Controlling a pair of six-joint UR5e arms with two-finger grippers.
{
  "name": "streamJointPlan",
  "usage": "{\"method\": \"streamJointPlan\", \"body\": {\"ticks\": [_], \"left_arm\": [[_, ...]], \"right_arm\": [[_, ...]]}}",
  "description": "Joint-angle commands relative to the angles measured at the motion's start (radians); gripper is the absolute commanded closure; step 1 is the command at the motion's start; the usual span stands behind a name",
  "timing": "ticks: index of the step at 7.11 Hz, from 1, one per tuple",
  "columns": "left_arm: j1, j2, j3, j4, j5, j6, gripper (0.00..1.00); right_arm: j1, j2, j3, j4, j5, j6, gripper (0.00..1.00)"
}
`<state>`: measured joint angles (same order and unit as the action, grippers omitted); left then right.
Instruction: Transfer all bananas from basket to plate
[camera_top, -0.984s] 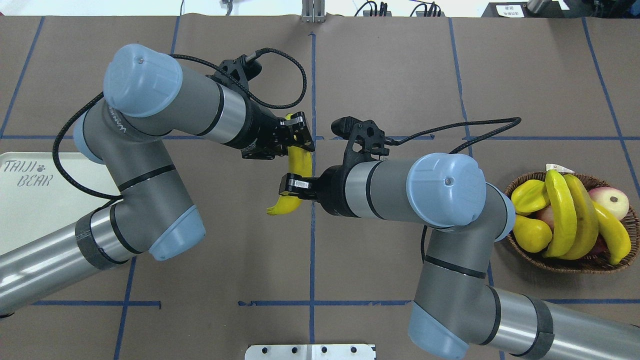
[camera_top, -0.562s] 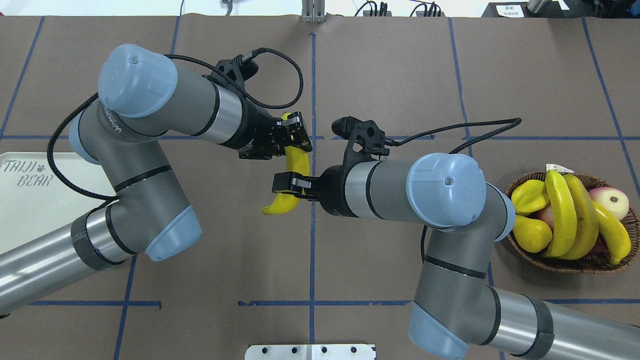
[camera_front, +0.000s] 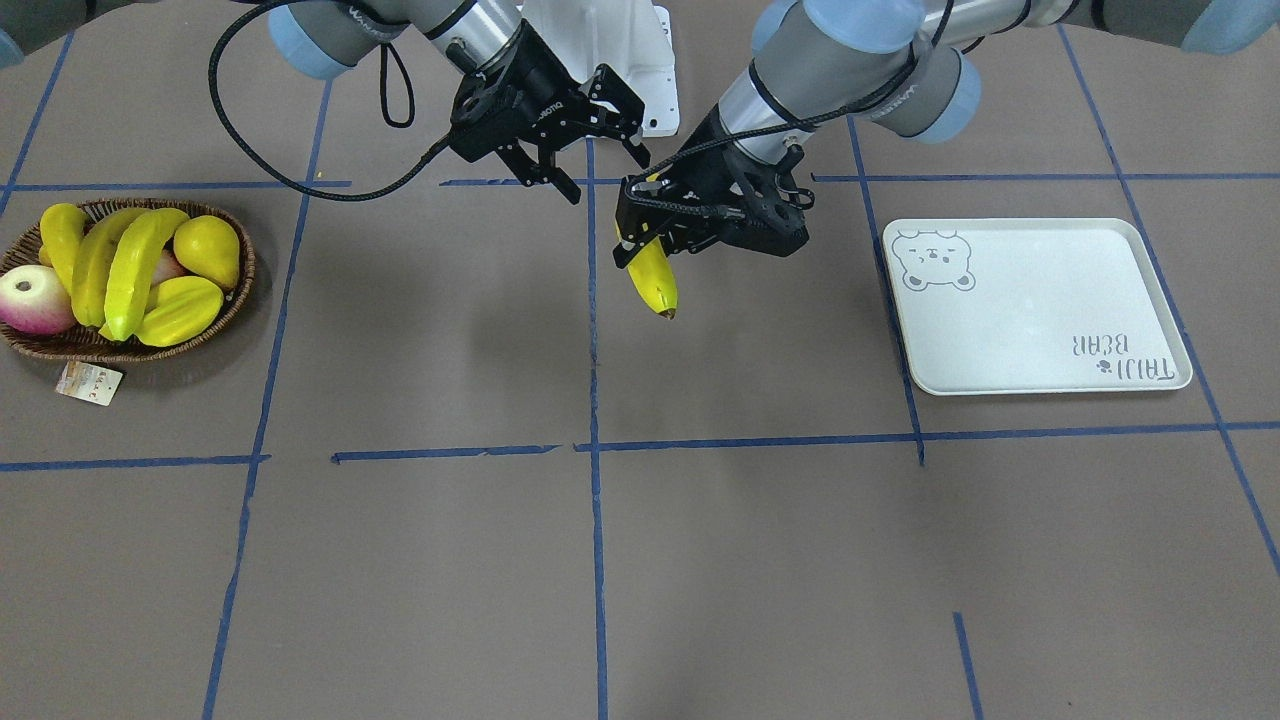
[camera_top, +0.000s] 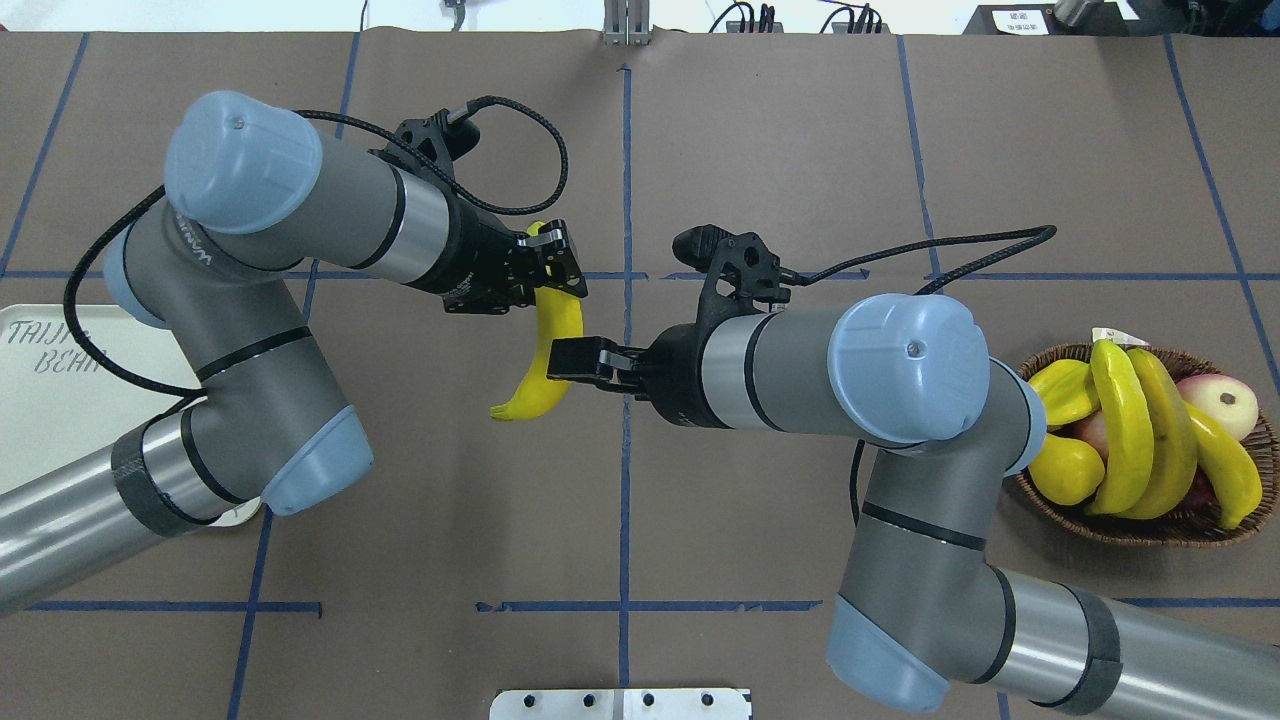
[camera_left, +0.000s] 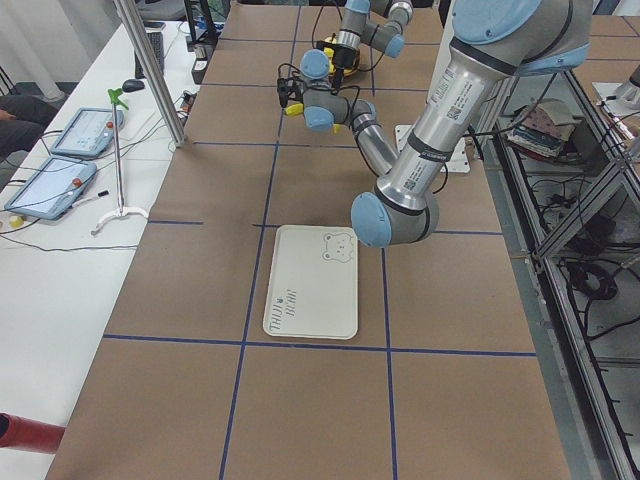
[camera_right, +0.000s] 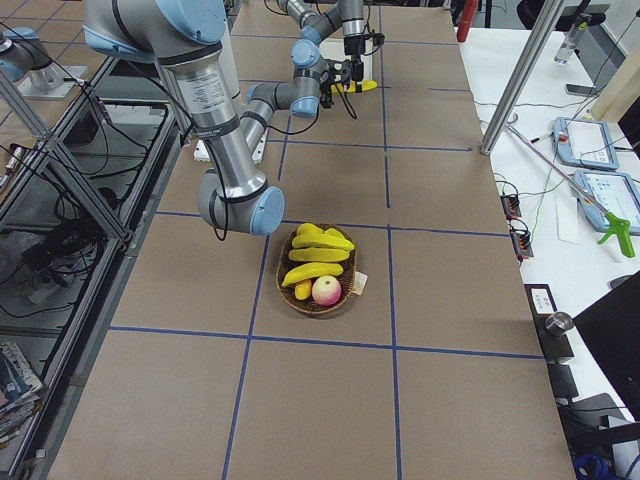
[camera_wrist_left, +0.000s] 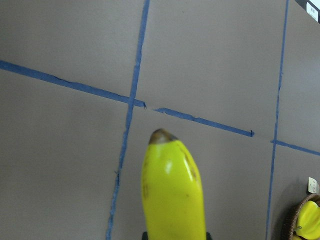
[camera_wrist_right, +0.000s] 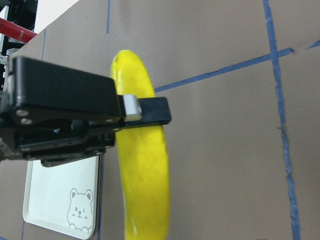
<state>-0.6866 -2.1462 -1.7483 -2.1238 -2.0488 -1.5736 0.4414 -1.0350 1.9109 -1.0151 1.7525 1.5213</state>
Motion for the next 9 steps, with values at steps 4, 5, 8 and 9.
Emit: {"method": "streamJointPlan", "body": {"ticks": [4,5,8,9], "left_arm": [[-0.177,0.263,-0.022,0.007,-0.004,0.144,1.00],[-0.209,0.325,-0.022,0.013,-0.008,0.170,1.00],[-0.356,0.501,-0.033,0.146,-0.123,0.410,1.00],[-0.381,0.567,-0.017,0.147,-0.122,0.529,1.00]], "right_arm": [[0.152,-0.102,0.172,-0.354,0.168,-0.099,0.00],[0.183,-0.137,0.230,-0.487,0.191,-0.196,0.00],[0.267,-0.155,0.300,-0.819,0.208,-0.516,0.00],[0.316,-0.204,0.298,-0.823,0.238,-0.630,0.00]]}}
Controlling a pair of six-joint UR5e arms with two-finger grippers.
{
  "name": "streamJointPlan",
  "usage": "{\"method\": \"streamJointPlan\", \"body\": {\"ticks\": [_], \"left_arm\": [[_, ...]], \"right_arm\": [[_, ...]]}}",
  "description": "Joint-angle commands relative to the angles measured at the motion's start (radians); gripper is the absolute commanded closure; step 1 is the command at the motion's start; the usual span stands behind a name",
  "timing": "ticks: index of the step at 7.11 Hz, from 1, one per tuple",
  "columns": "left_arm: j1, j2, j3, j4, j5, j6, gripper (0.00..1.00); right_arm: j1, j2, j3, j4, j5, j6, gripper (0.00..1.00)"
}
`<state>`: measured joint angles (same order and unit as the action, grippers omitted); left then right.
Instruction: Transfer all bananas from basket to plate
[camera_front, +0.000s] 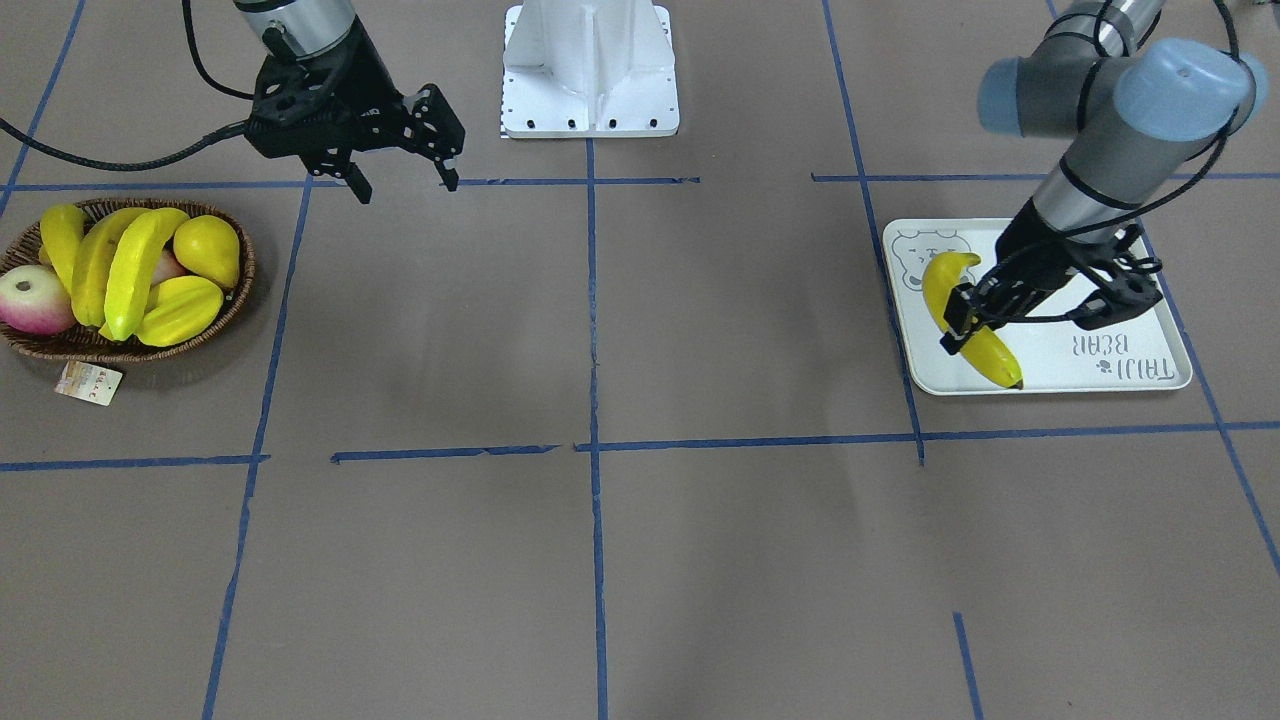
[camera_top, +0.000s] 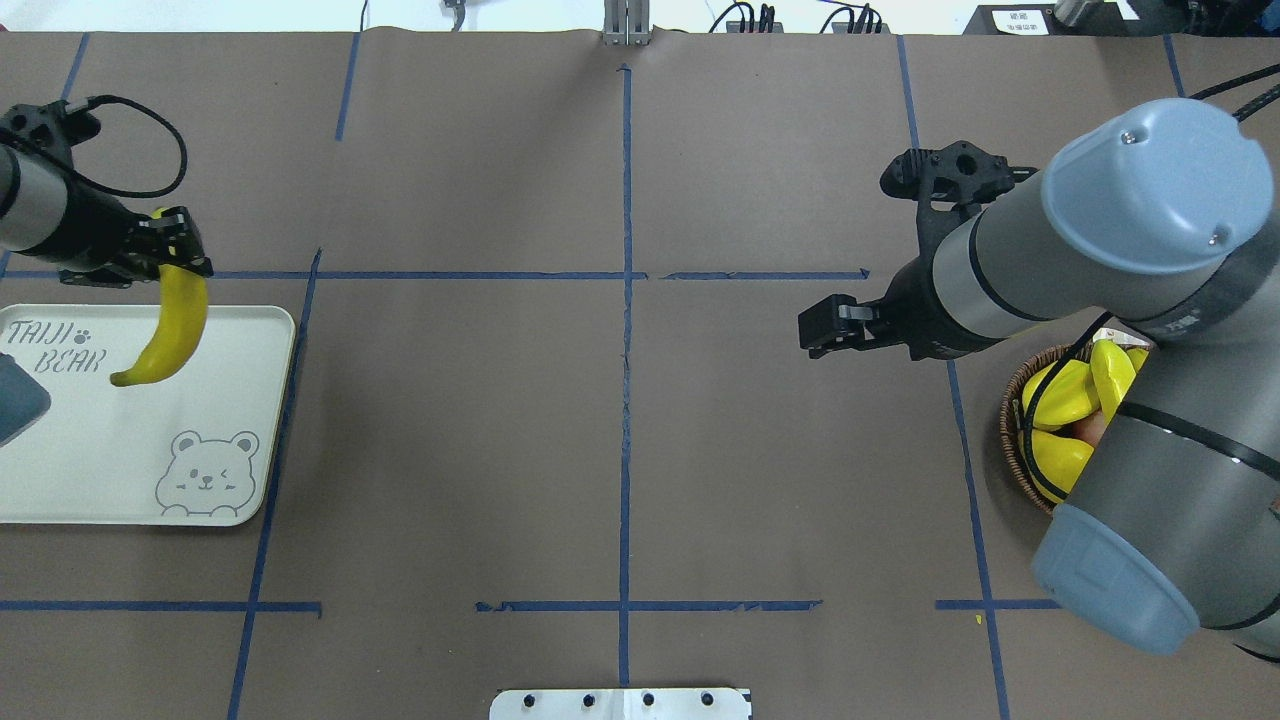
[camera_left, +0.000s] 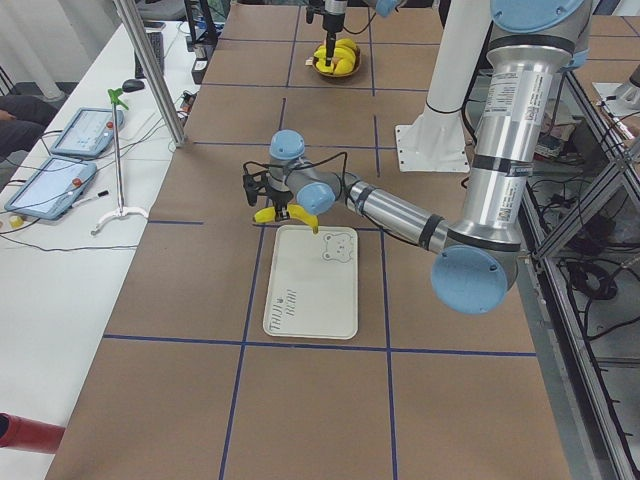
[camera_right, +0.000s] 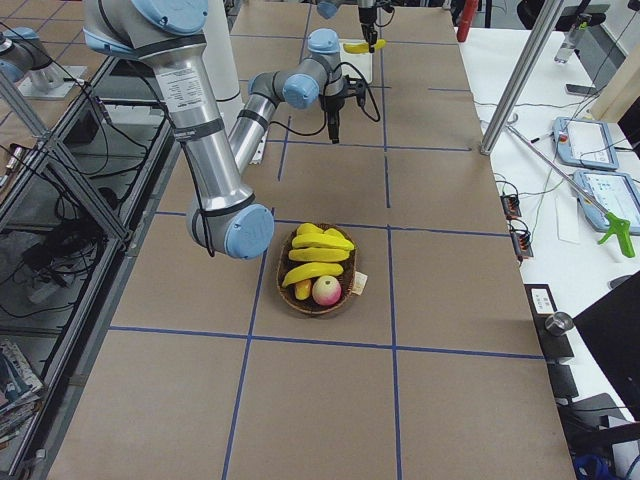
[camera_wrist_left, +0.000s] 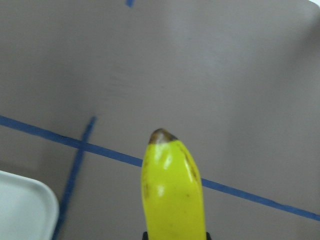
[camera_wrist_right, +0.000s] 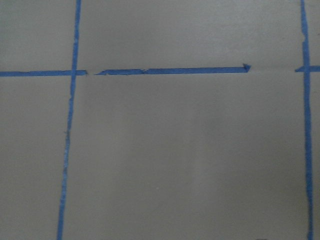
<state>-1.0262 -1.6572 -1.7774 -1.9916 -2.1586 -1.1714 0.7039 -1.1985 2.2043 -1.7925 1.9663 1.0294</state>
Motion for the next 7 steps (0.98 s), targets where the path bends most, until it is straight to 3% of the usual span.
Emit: {"method": "streamJointPlan", "body": {"ticks": [1,4,6,7], "left_arm": [[-0.069,0.114,0.047,0.008,-0.007,0.156,1.00],[-0.069,0.250,0.125,-0.164,-0.009,0.122,1.00],[-0.065,0.240,0.214,-0.336,-0.006,-0.088,1.00],[-0.063,0.228,0.220,-0.346,-0.001,-0.120,1.00]], "right_arm": [[0.127,-0.100,0.002,-0.042,0.086,-0.249,0.00],[0.305,-0.223,-0.038,-0.038,0.215,-0.550,0.00],[0.324,-0.230,-0.049,-0.036,0.223,-0.577,0.00],[0.327,-0.230,-0.048,-0.036,0.223,-0.577,0.00]]}}
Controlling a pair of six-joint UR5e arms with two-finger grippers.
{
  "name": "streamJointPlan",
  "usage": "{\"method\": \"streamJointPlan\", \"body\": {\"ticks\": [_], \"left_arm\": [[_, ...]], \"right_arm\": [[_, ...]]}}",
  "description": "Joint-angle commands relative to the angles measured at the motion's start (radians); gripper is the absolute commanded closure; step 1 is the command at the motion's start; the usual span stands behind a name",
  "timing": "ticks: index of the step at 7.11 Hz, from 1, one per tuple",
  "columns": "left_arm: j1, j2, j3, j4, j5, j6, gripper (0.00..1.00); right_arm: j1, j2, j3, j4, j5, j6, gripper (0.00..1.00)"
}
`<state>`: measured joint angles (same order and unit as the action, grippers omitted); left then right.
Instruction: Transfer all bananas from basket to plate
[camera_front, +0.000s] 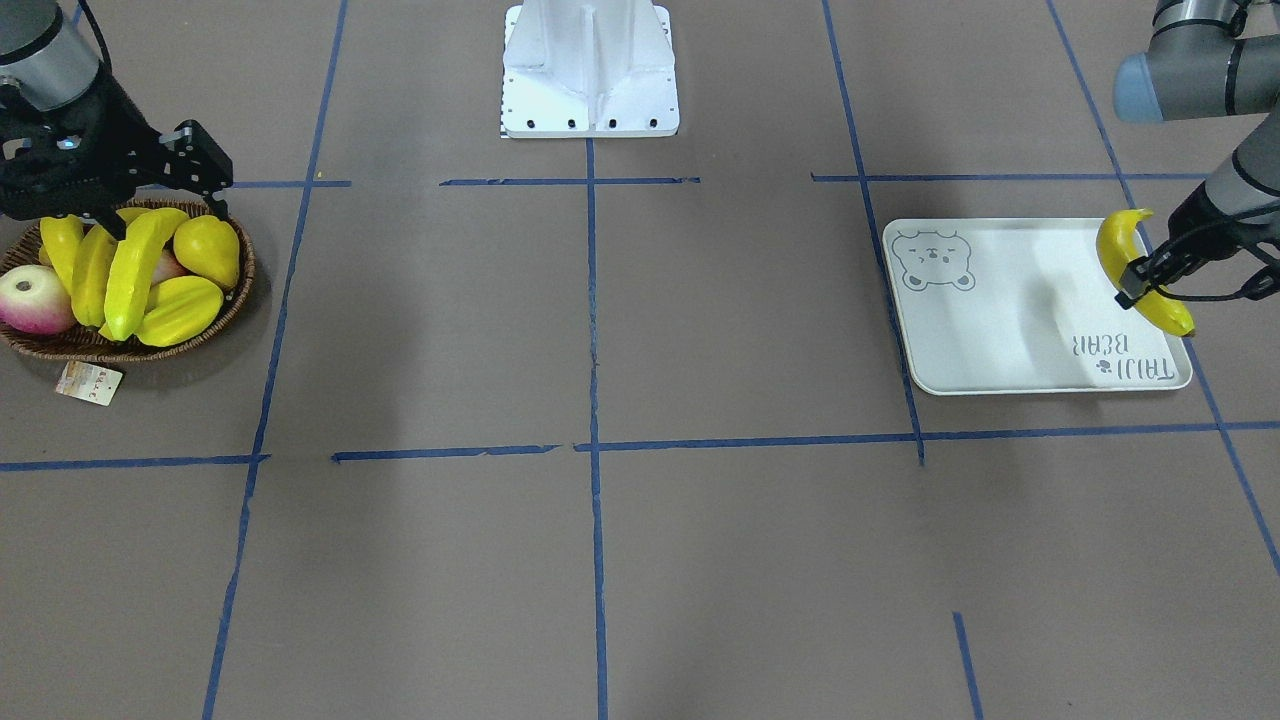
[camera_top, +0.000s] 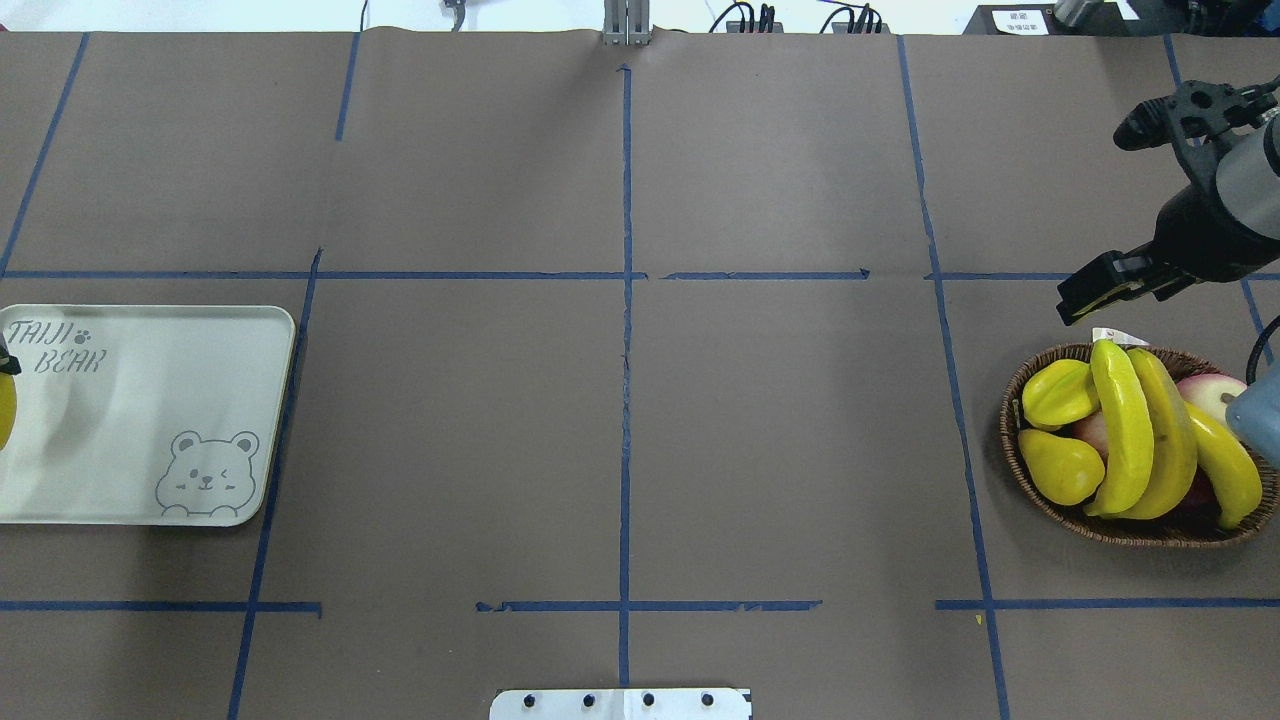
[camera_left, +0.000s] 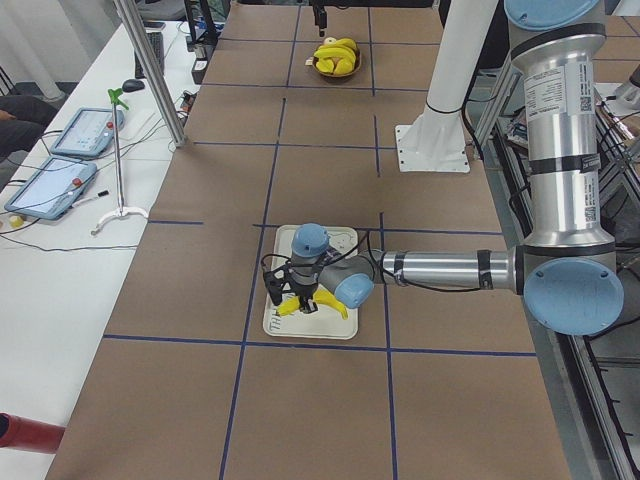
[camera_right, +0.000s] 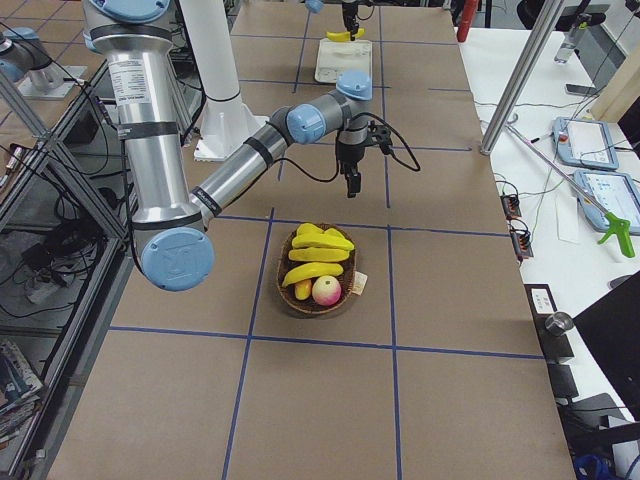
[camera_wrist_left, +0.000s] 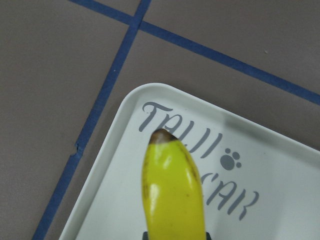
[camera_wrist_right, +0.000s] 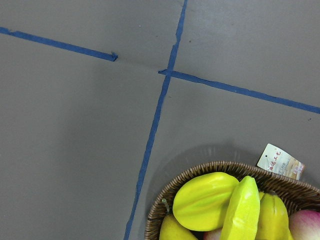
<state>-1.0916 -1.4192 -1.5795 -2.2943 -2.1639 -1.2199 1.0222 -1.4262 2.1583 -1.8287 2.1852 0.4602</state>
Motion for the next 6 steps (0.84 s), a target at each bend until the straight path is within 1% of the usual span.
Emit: {"method": "streamJointPlan", "body": {"ticks": [1,3,4,5,6], "left_arm": [[0.003,-0.062,0.074,-0.044,0.031,-0.104,1.00],[-0.001,-0.124,0.145,-0.044,0.035,-0.092,1.00],[-0.008,-0.129,0.179,-0.044,0.035,-0.038,0.87],[-0.045,-0.129,0.184,-0.039,0.029,0.046,0.68],[-0.060,-0.126,0.176,-0.040,0.024,0.116,0.02]], "right_arm": [[0.007,0.000,-0.002,0.000,0.004,-0.006,0.00],[0.009,0.000,-0.002,0.000,0.004,-0.006,0.00],[0.009,0.000,-0.002,0.000,0.004,-0.008,0.00],[0.009,0.000,-0.002,0.000,0.004,-0.008,0.00],[0.009,0.000,-0.002,0.000,0.004,-0.008,0.00]]}}
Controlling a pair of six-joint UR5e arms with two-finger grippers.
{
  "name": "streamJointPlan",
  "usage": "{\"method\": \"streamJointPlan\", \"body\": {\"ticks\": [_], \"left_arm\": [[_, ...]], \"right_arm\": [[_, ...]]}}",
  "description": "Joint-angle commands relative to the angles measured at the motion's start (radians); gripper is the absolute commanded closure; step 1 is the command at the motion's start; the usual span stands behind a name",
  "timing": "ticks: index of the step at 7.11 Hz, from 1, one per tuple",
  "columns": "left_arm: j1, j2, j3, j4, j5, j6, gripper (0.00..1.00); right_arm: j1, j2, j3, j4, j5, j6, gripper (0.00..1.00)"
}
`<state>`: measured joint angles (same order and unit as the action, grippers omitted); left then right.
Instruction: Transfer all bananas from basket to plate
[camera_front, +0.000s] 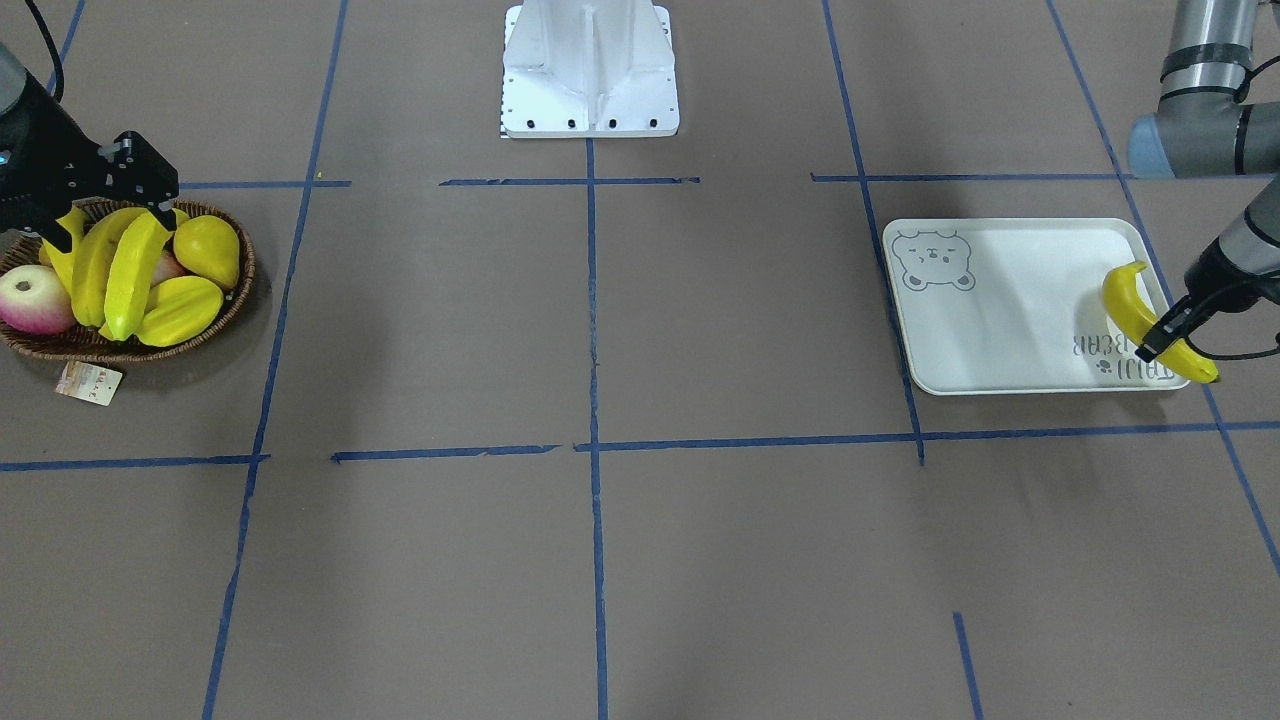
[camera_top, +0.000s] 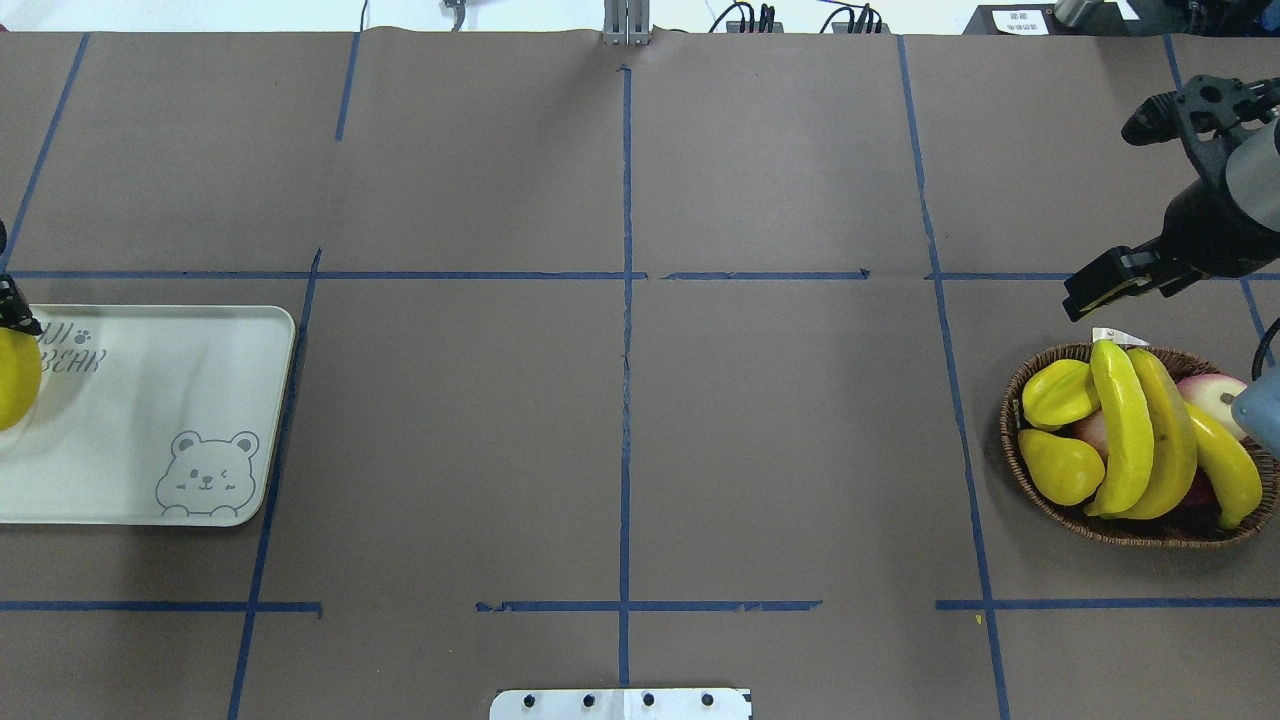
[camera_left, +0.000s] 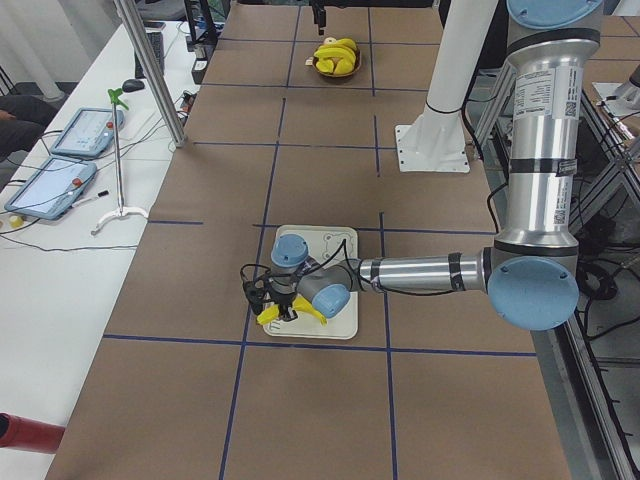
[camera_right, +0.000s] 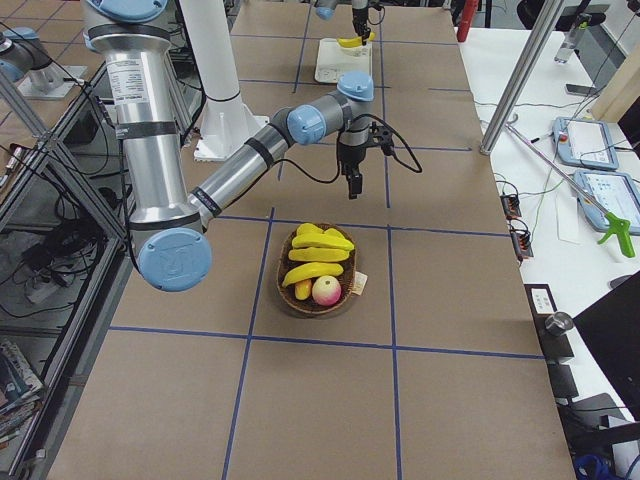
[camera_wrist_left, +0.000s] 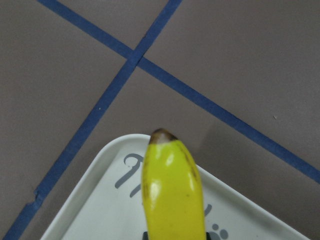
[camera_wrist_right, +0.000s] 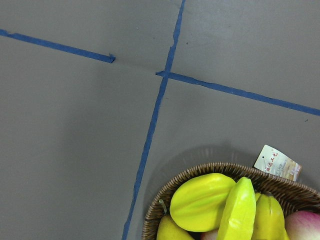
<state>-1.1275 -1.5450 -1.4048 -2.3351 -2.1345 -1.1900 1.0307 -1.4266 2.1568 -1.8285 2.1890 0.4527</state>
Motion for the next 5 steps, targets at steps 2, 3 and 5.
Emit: {"method": "streamJointPlan", "body": {"ticks": [2,3,5], "left_arm": [[-0.069,0.003,-0.006,0.005,-0.057,0.101,0.00],[-0.116,0.005,-0.023,0.010,-0.127,0.160,0.00],[-0.155,0.008,-0.145,0.043,-0.189,0.168,0.00]], "right_arm": [[0.003,-0.024,0.008,0.008,-0.008,-0.003,0.00],[0.003,-0.062,0.015,0.050,-0.009,-0.003,0.00],[0.003,-0.142,0.020,0.122,-0.015,0.006,0.00]]}}
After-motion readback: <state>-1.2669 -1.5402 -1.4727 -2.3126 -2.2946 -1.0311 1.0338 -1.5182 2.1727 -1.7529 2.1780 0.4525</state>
